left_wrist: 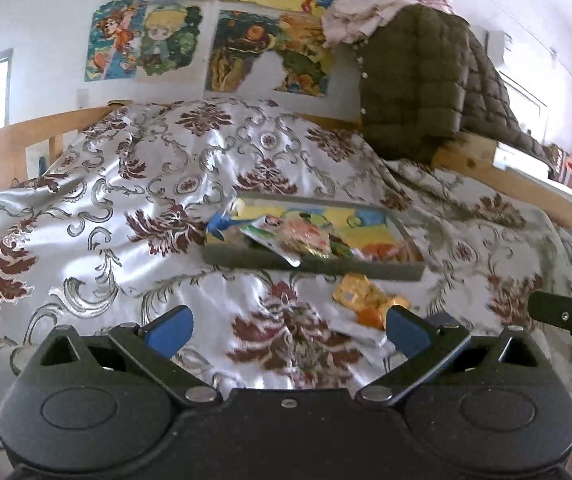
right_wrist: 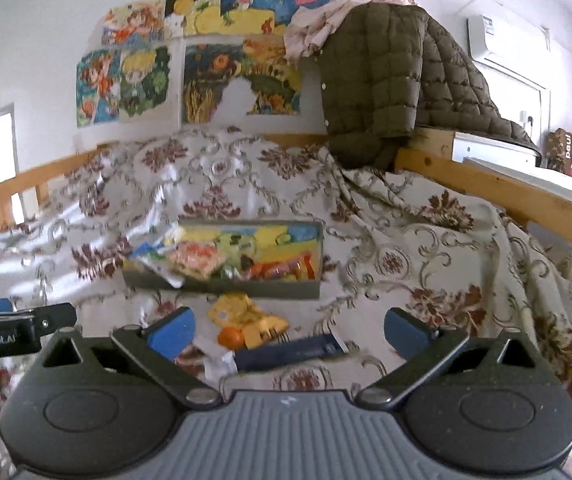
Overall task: Organize snacks
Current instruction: 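Withdraw both open tools from the tray toward the navy packet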
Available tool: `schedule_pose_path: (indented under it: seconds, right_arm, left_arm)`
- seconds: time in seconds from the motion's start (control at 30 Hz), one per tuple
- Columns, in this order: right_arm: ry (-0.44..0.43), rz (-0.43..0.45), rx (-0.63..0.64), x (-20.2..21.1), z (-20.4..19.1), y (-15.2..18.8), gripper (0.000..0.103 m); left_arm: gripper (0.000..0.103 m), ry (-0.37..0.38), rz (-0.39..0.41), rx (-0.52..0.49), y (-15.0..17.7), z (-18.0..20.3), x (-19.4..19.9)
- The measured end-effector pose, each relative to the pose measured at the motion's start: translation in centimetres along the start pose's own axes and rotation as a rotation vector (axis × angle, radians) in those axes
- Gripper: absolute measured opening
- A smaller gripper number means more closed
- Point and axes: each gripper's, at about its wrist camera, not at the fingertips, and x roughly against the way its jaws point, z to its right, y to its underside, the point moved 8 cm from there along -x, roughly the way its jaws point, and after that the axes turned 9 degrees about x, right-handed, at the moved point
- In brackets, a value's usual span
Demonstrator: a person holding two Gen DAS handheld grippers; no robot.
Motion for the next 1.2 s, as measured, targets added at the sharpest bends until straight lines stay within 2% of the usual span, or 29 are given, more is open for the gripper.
schedule_pose_path:
  seconds: [0.37, 0.7, 0.83, 1.0, 1.2]
  right_arm:
    - [-0.012, -0.162, -0.044, -0.1, 0.5, 2.8, 0.103]
    - [-0.026, -0.237, -0.027, -1.4, 0.0, 3.6, 0.103]
    - [-0.031, -0.263, -0.020, -1.9, -0.2, 3.8, 0.103]
    - [-0.049, -0.275, -0.043, -2.9, 0.0, 3.6, 0.103]
    - [-0.095, -0.306, -0.067, -4.9, -0.2, 3.4, 0.103]
  left_arm:
    - [0.102, -0.016, -0.106, -0.029, 2.4, 0.0, 0.0]
    - [0.102, -0.062, -0.180, -0.010, 3.3, -0.7, -1.1]
    - [0.102, -0.075, -0.191, 0.009, 3.3, -0.9, -1.5]
    - [0.102, -0.104, -0.157, 0.011, 2.5, -1.3, -2.1]
    - [0.102, -0.128, -0.184, 0.061, 2.3, -2.3, -3.7]
